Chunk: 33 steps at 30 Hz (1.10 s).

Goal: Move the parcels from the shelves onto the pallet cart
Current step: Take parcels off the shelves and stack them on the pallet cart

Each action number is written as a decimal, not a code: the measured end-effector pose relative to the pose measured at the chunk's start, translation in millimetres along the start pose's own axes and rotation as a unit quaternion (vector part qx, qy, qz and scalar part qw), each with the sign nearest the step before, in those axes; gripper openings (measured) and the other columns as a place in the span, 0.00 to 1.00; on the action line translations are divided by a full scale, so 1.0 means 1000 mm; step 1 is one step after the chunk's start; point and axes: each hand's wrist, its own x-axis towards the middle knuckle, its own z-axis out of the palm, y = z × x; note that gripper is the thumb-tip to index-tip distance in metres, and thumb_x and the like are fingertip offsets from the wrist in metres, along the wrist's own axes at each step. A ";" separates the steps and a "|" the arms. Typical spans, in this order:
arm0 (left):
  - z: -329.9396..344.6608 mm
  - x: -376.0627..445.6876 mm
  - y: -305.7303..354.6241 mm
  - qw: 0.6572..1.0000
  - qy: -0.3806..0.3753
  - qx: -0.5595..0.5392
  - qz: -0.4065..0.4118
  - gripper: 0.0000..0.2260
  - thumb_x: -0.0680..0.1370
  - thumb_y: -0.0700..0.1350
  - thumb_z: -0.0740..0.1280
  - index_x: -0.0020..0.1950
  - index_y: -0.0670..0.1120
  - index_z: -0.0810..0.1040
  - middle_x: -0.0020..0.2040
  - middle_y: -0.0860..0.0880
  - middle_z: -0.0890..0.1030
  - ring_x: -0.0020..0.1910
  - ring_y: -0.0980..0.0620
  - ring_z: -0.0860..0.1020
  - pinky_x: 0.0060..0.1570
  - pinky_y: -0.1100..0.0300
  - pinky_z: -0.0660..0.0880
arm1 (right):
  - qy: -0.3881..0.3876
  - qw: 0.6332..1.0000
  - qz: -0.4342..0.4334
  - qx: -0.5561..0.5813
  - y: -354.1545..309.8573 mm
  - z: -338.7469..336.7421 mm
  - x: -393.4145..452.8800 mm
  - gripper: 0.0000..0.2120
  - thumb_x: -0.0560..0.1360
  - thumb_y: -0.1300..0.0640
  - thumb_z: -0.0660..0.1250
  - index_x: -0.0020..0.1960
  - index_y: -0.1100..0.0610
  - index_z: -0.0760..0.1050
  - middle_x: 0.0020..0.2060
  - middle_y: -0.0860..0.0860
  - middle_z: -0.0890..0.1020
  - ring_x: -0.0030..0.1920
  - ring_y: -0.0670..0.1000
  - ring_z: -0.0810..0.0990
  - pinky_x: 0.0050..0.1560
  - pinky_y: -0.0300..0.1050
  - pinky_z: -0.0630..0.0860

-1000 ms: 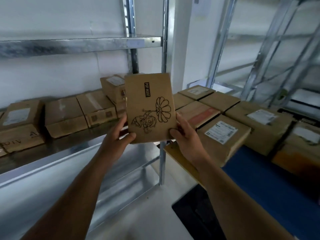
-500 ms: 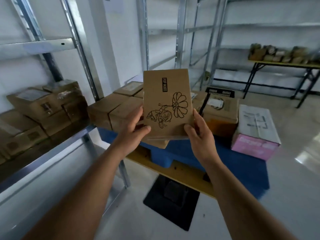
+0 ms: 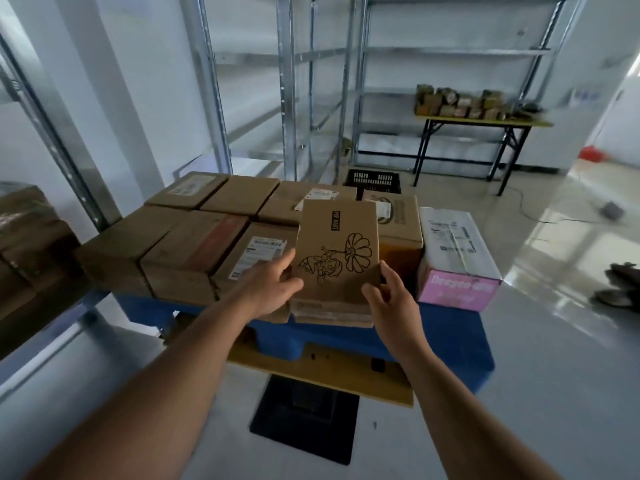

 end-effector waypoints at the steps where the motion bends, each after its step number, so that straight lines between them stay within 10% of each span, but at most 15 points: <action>1: 0.000 0.003 -0.002 1.000 -0.004 0.015 -0.007 0.29 0.77 0.57 0.60 0.76 0.58 0.52 0.75 0.48 0.60 0.72 0.45 0.59 0.68 0.48 0.60 | 0.003 1.000 0.004 -0.001 0.001 0.004 0.000 0.26 0.78 0.51 0.60 0.74 0.45 0.58 0.57 0.47 0.79 0.52 0.51 0.78 0.50 0.52 0.79; 6: -0.006 0.011 -0.013 1.000 -0.013 0.012 -0.008 0.28 0.77 0.57 0.60 0.75 0.60 0.53 0.75 0.50 0.58 0.73 0.46 0.57 0.67 0.48 0.59 | 0.014 0.999 0.035 -0.010 0.005 0.018 0.003 0.26 0.78 0.51 0.60 0.74 0.43 0.59 0.56 0.45 0.79 0.52 0.52 0.79 0.50 0.55 0.79; 15: 0.008 0.018 -0.016 0.992 -0.016 0.120 0.033 0.28 0.79 0.56 0.57 0.76 0.53 0.52 0.75 0.51 0.59 0.73 0.48 0.56 0.69 0.48 0.53 | 0.011 0.997 0.069 -0.038 0.018 0.022 0.012 0.23 0.79 0.53 0.60 0.73 0.44 0.61 0.47 0.42 0.80 0.37 0.40 0.77 0.30 0.32 0.69; 33: 0.006 0.024 -0.029 0.975 -0.031 0.196 0.098 0.29 0.77 0.58 0.61 0.76 0.55 0.55 0.74 0.55 0.59 0.71 0.51 0.57 0.68 0.51 0.55 | -0.006 0.989 0.123 -0.077 0.023 0.025 0.031 0.26 0.80 0.47 0.57 0.76 0.48 0.56 0.55 0.49 0.78 0.46 0.47 0.77 0.34 0.40 0.69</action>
